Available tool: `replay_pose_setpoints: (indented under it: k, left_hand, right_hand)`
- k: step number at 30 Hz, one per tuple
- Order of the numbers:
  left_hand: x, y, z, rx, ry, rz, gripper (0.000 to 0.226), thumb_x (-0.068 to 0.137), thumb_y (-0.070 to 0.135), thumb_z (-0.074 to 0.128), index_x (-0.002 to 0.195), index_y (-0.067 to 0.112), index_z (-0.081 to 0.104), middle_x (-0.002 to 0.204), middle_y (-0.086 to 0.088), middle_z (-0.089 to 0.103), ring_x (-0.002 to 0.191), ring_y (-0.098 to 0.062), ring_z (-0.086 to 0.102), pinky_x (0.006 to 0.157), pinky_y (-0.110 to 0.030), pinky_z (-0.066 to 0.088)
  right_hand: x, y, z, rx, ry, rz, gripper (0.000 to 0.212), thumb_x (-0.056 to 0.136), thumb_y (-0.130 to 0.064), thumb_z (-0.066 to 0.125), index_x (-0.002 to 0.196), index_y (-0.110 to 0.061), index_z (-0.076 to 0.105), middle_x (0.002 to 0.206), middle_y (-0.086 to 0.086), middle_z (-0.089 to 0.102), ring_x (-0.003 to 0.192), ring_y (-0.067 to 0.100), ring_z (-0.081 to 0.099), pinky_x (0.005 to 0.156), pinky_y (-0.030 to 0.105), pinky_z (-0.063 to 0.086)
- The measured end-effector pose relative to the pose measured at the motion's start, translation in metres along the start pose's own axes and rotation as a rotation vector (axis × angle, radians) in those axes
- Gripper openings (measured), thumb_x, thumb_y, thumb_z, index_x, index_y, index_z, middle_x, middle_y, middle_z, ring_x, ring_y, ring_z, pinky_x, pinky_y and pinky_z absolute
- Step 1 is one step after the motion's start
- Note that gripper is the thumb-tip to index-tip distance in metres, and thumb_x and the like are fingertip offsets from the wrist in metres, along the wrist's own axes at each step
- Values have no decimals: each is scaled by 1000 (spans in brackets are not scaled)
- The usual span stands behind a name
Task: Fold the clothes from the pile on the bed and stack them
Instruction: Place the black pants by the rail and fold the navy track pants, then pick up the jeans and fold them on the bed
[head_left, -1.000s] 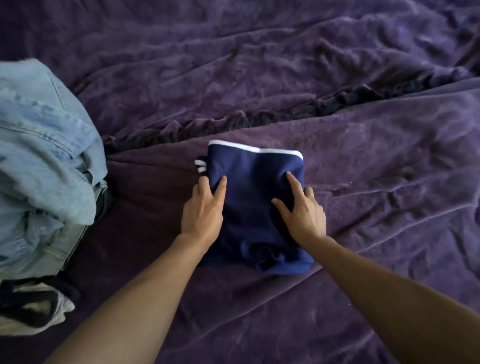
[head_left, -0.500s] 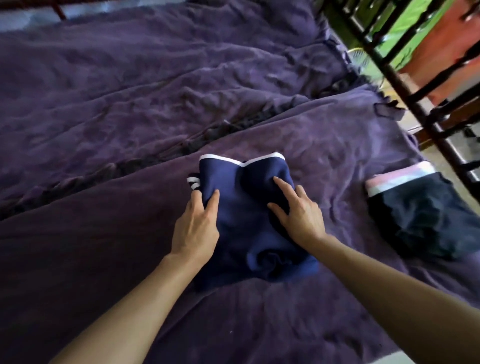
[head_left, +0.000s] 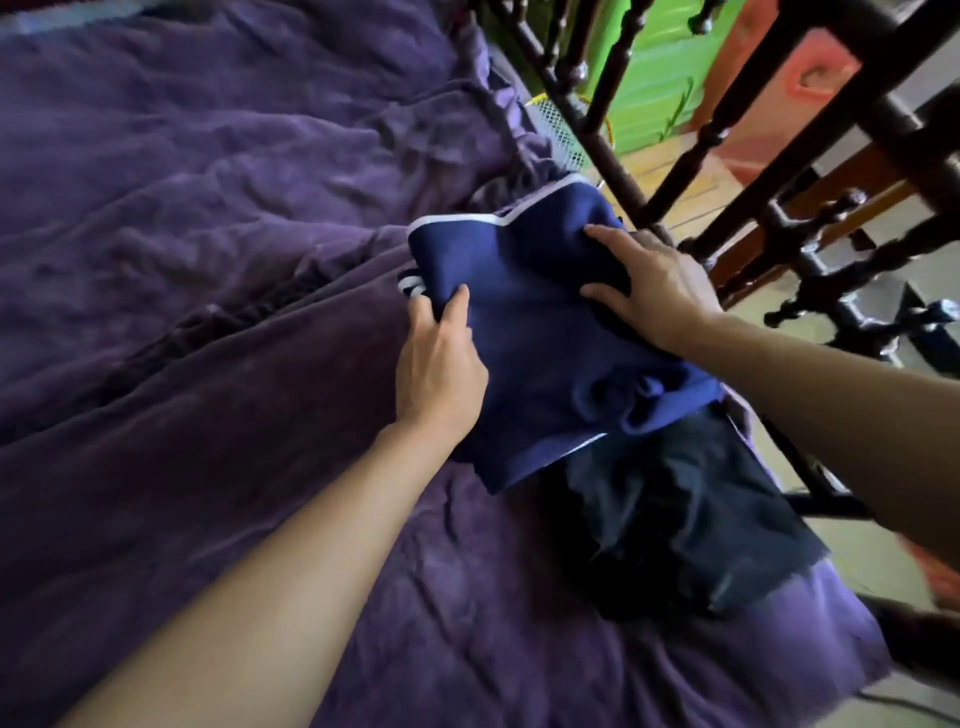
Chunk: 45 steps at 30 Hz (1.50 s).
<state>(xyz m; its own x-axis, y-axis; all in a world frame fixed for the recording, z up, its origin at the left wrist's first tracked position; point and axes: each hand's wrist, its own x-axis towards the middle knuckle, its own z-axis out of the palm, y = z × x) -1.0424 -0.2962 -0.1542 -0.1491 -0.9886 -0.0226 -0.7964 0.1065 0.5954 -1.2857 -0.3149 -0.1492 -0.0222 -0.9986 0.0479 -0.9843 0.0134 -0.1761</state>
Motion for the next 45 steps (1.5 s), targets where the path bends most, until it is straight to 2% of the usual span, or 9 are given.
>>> replay_pose_setpoints:
  k: [6, 9, 13, 18, 22, 25, 28, 36, 45]
  left_hand:
    - [43, 26, 79, 49, -147, -41, 56, 94, 16, 52, 147, 15, 32, 146, -19, 27, 124, -36, 43, 98, -38, 37]
    - [37, 11, 116, 346, -139, -85, 66, 93, 33, 53, 149, 18, 24, 153, -22, 14, 139, -39, 21, 104, -47, 31]
    - [30, -12, 150, 548, -106, 132, 65, 97, 32, 42, 153, 17, 11, 159, -18, -5, 147, -34, -1, 114, -54, 14]
    - [30, -27, 155, 571, -254, 153, 65, 98, 38, 31, 153, 18, 3, 160, -13, -8, 148, -31, -3, 115, -52, 16]
    - [10, -13, 114, 539, -409, 102, 60, 96, 36, 42, 150, 19, 21, 159, -15, 7, 144, -33, 14, 108, -47, 26]
    - [-28, -9, 66, 502, -457, 36, 37, 94, 32, 44, 129, 18, 47, 136, -10, 42, 123, -30, 43, 95, -44, 37]
    - [-77, -19, 16, 449, -469, -36, 24, 94, 30, 44, 111, 17, 55, 116, -7, 55, 111, -29, 53, 88, -41, 42]
    - [-235, -96, -121, 418, -339, -269, 20, 95, 28, 44, 105, 19, 58, 110, -4, 64, 103, -28, 61, 78, -37, 46]
    - [-469, -183, -274, 410, -106, -537, 24, 95, 32, 42, 110, 21, 58, 113, 2, 64, 105, -23, 61, 82, -34, 47]
  right_hand:
    - [32, 72, 18, -87, -101, 140, 58, 92, -45, 55, 144, -32, 35, 131, 12, 49, 114, 39, 52, 85, 47, 45]
    - [20, 74, 55, -139, -40, 102, 52, 95, -46, 48, 143, -27, 40, 152, 11, 31, 136, 33, 33, 98, 52, 39]
    - [-6, 71, 108, -107, -88, -25, 64, 95, -57, 38, 152, -31, 23, 161, 11, 6, 148, 29, 6, 115, 50, 17]
    - [-6, 78, 128, -130, -191, -8, 68, 94, -61, 32, 153, -31, 14, 162, 11, 0, 148, 29, 2, 112, 54, 21]
    - [-23, 61, 99, -162, -306, 50, 66, 95, -51, 41, 152, -25, 19, 161, 13, 5, 148, 30, 4, 111, 52, 24]
    - [-51, 27, 69, -155, -345, 32, 50, 93, -37, 48, 140, -19, 43, 152, 13, 31, 141, 29, 25, 103, 49, 33]
    - [-85, -22, 45, -153, -387, -64, 37, 93, -34, 46, 126, -21, 54, 128, 5, 54, 122, 27, 46, 94, 40, 38]
    - [-176, -189, 20, -79, -497, -364, 27, 94, -32, 43, 112, -18, 58, 117, 4, 59, 114, 25, 54, 89, 34, 41]
    - [-294, -407, -18, -67, -472, -648, 33, 94, -36, 43, 123, -27, 57, 126, 1, 59, 111, 29, 59, 80, 34, 46]
